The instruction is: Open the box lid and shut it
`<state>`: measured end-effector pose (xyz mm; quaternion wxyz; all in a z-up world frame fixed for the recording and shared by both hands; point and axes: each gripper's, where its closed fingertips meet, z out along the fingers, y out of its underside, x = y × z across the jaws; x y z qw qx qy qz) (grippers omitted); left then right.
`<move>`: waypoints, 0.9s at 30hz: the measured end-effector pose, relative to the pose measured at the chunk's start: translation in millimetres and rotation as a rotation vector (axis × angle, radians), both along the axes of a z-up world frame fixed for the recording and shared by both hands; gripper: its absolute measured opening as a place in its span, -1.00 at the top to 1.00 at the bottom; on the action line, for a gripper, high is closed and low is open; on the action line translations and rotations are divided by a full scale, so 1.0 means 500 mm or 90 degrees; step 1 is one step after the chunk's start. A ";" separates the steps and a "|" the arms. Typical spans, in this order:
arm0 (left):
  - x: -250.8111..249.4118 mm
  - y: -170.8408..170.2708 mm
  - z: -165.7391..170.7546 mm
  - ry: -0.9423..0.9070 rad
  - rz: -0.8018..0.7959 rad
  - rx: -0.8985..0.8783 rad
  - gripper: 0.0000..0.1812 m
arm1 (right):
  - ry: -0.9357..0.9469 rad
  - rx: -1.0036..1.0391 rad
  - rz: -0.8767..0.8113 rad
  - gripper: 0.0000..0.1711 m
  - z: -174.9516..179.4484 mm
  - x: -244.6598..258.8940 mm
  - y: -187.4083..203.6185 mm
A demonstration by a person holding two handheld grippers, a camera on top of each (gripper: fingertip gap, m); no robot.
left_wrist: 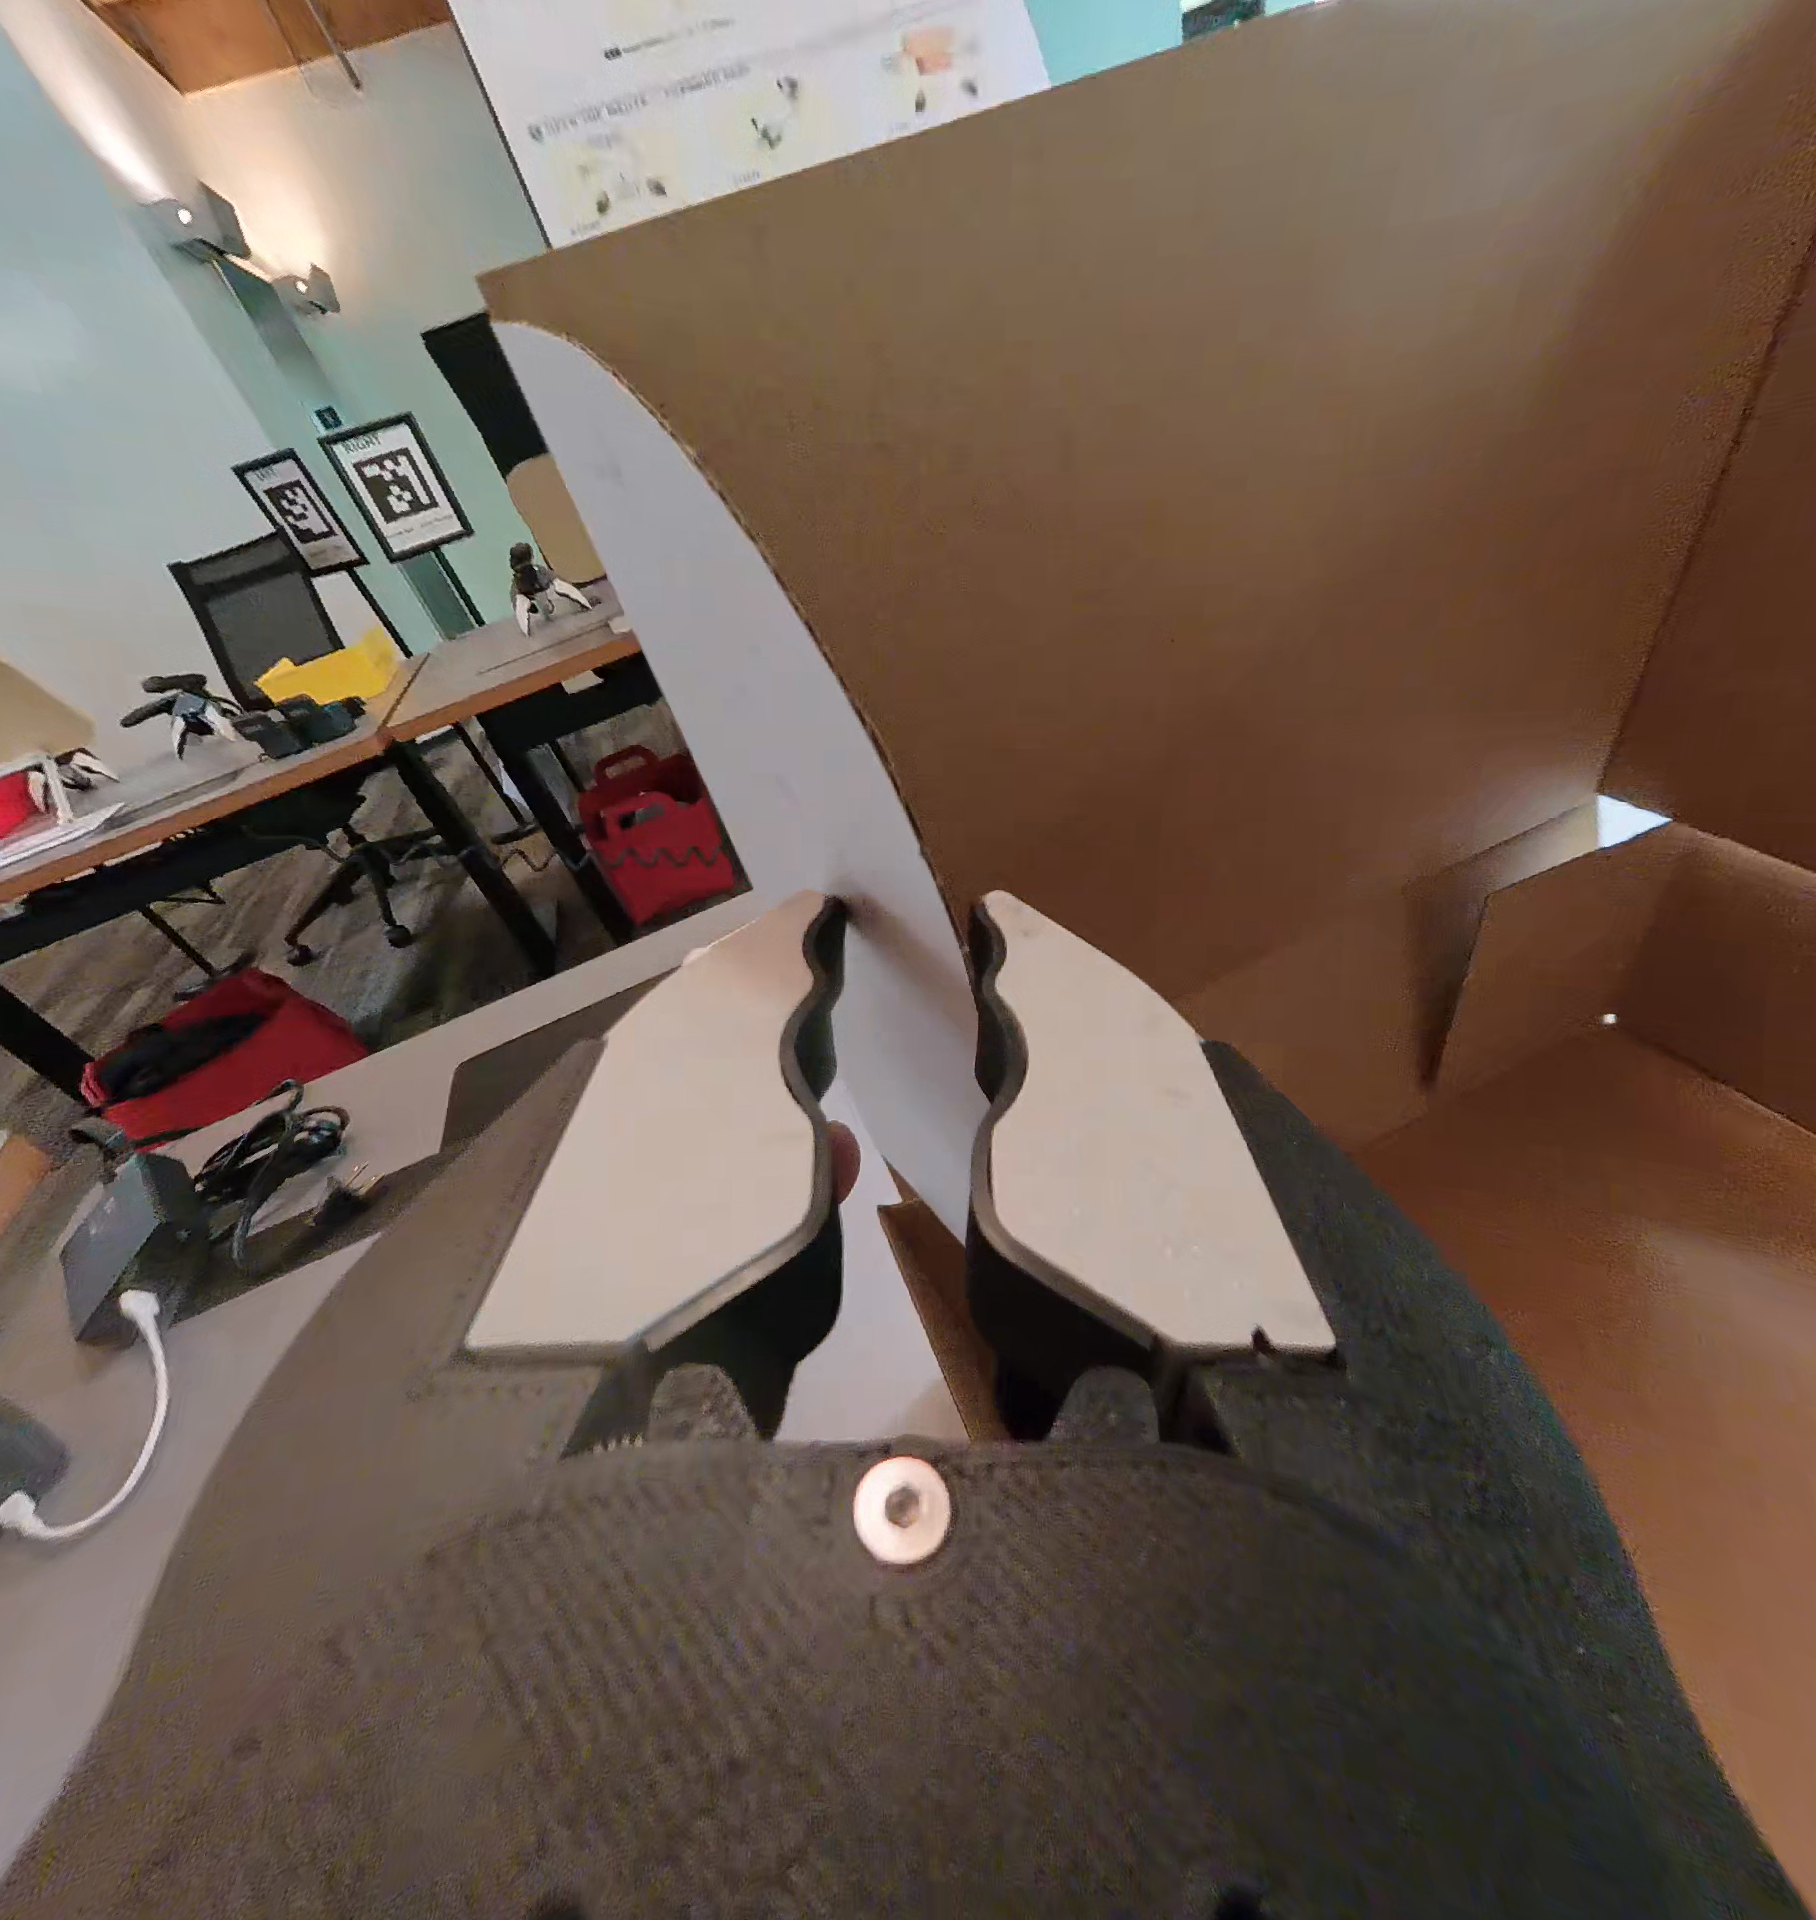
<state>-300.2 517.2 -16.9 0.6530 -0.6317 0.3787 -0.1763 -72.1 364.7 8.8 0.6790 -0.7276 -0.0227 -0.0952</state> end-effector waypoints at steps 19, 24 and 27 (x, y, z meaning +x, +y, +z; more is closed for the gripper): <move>-0.080 -0.115 -0.083 0.052 -0.110 -0.051 0.78 | -0.075 0.005 0.009 0.96 -0.076 -0.052 -0.104; -0.081 -0.149 -0.121 0.051 -0.128 -0.056 0.75 | -0.085 0.022 0.023 0.96 -0.105 -0.068 -0.136; -0.083 -0.173 -0.138 0.044 -0.167 -0.085 0.72 | -0.093 0.008 0.028 0.96 -0.140 -0.080 -0.152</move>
